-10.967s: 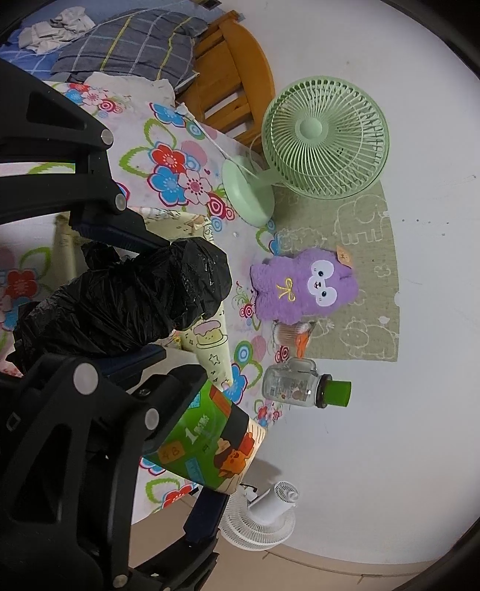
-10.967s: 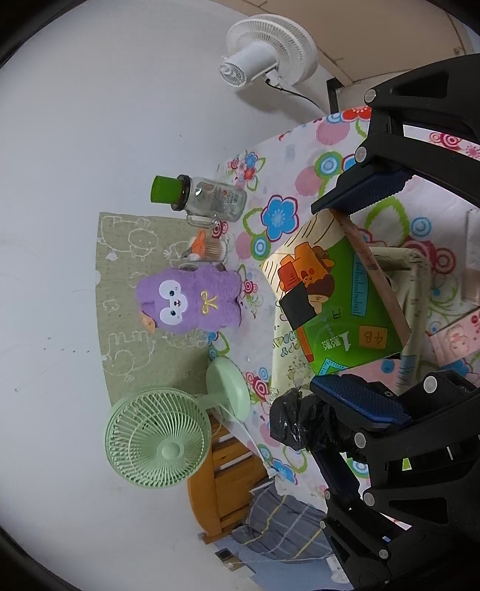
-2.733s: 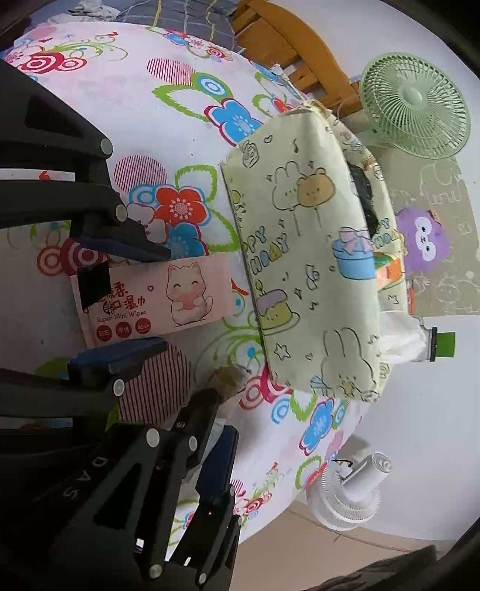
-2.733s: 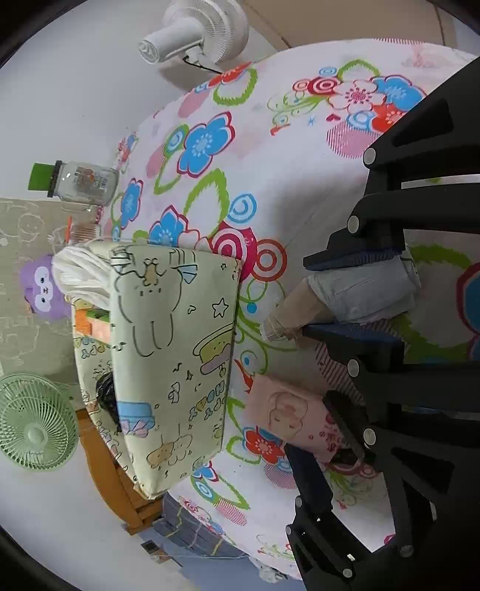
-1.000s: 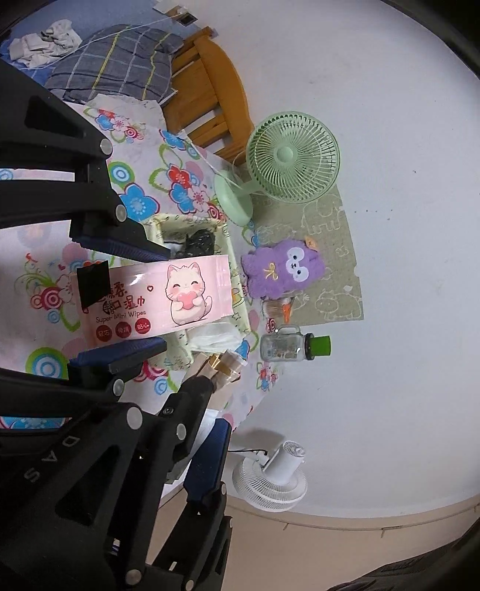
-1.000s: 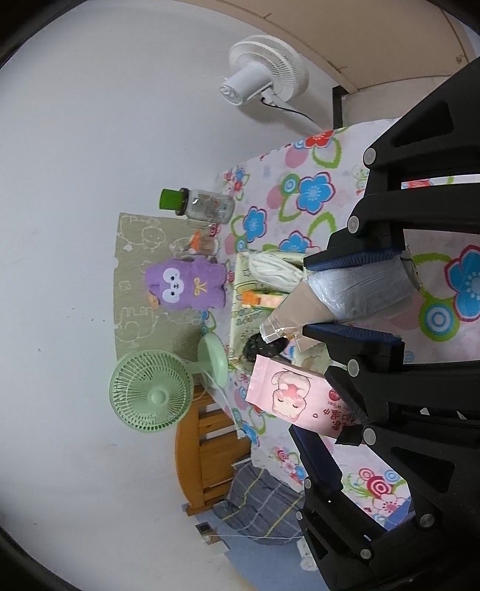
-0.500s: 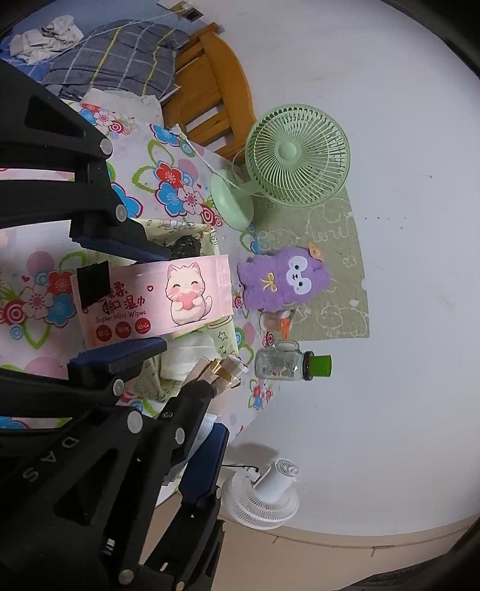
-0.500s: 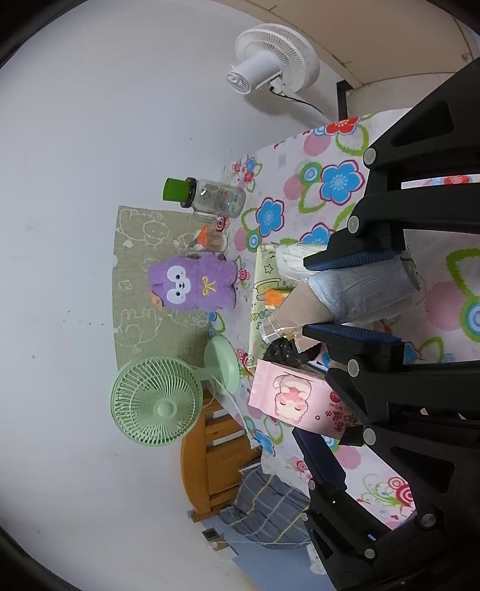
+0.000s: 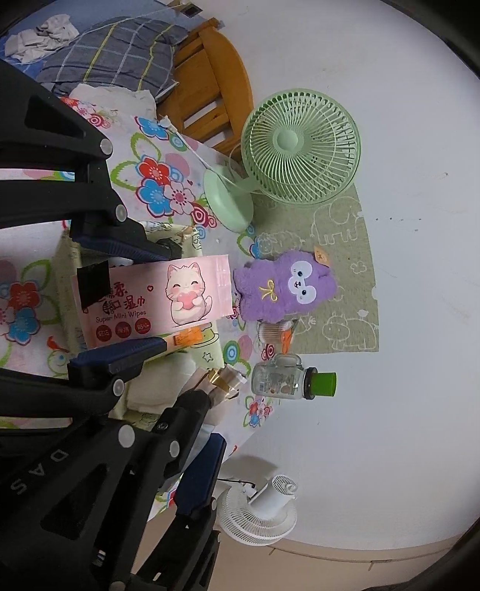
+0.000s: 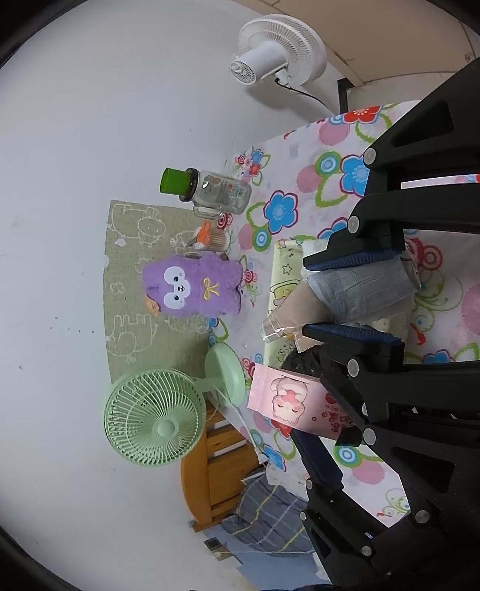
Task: Organize soft objects
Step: 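Lower the packet and roll into the fabric box and open both tools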
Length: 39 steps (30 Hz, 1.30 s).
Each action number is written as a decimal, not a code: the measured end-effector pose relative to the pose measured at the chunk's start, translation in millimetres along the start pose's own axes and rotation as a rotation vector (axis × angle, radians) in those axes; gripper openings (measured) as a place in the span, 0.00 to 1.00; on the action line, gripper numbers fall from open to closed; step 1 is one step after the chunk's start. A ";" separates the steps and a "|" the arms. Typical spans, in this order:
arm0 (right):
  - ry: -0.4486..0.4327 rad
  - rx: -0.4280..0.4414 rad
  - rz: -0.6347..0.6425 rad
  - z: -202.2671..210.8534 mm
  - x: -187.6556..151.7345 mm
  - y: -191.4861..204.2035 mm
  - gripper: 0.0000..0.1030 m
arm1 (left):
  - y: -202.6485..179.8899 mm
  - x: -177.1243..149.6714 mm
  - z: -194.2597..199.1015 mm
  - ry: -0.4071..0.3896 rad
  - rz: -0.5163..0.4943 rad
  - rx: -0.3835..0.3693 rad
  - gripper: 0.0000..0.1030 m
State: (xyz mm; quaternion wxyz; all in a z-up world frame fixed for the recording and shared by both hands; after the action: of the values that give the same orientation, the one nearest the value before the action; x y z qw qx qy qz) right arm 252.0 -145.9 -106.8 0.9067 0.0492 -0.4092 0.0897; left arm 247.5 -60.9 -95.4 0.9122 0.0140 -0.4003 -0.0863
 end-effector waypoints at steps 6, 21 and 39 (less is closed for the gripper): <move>0.012 -0.011 0.005 -18.1 7.7 -2.6 0.31 | 4.5 5.7 -23.5 0.019 0.021 -0.016 0.43; 0.066 0.018 -0.033 -67.9 10.3 -6.3 0.31 | 11.0 7.8 -59.5 0.044 0.015 -0.019 0.85; 0.058 0.072 -0.028 -77.7 7.6 18.3 0.79 | 27.5 -2.6 -58.1 0.066 0.036 -0.010 0.93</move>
State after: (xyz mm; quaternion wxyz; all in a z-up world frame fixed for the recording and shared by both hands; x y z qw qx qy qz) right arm 310.1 -114.5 -152.2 0.9170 0.0850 -0.3783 0.0931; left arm 292.4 -35.9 -134.1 0.9264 0.0051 -0.3697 -0.0715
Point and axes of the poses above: each gripper's, at about its wrist camera, not at the fingertips, and z roughly against the way its jaws point, y to its left, x to its top, the point moved 8 cm from there along -z, roughly the way its jaws point, and after that the axes turned 3 degrees about y, right-handed, at the moved point
